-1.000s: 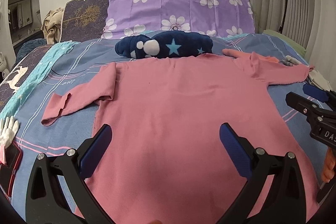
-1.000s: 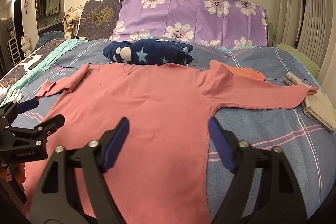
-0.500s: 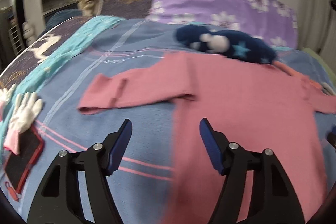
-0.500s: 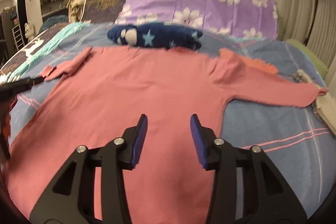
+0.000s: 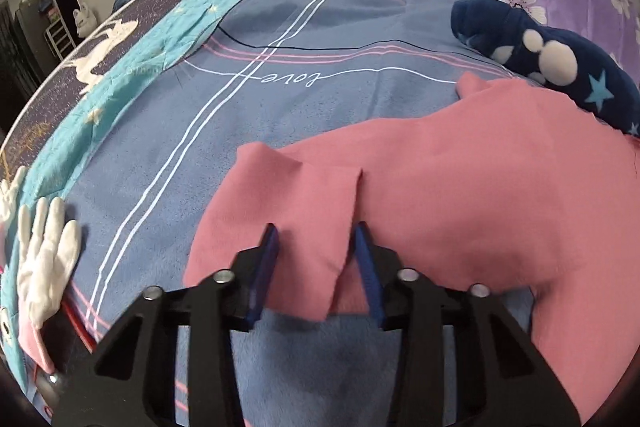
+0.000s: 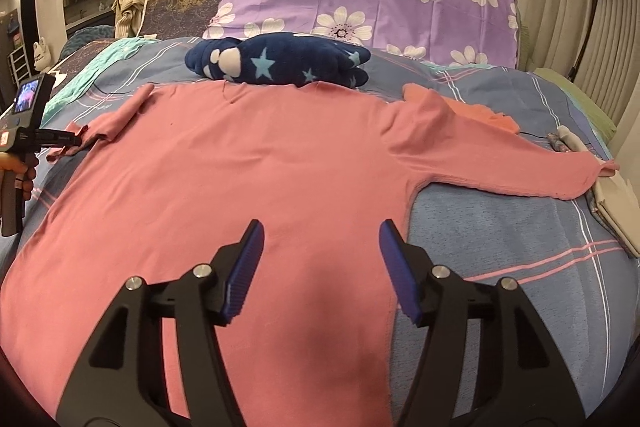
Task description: Fold small clothes
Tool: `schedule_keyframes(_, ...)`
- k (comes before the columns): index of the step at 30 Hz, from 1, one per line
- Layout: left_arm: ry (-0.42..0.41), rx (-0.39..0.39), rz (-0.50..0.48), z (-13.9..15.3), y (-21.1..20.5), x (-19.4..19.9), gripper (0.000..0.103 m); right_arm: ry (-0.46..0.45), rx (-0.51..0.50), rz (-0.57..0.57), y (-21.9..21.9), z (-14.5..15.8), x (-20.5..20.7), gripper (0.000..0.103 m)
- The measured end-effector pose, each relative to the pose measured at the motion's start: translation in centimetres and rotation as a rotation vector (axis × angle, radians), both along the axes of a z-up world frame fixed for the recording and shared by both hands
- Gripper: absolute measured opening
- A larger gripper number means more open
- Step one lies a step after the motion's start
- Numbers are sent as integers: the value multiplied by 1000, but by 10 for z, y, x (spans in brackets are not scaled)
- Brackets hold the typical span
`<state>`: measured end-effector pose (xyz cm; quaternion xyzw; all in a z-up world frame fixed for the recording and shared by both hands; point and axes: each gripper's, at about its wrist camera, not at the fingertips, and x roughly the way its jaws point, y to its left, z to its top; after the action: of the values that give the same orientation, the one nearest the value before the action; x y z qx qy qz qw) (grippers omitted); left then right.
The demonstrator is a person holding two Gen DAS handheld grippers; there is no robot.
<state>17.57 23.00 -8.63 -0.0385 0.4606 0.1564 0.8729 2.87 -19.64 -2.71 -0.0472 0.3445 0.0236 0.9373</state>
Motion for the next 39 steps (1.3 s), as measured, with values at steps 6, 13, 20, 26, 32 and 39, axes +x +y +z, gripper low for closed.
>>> schedule_keyframes(6,-58,-51,-40,30,0,-4,3,9,22,-10,-9,-1,8,61)
schedule_keyframes(13,-231,-107,-281,121,-85,-7,3,-13,25,9,-11,5,11,61)
schedule_keyframes(20,-273,-177,-570,161,-232,8,3,-3,55,-27,-30,3,6,62)
schedule_keyframes(26,-258,-197,-678,135,-297,10,64,27,66,-46,-48,-2,5,62)
schedule_keyframes(32,-279,-60,-586,106,-244,-20,79,133,196,13,-60,-11,32,49)
schedule_keyframes(39,-151,13,-377,48,-132,-43,81,268,335,104,-41,-17,95,35)
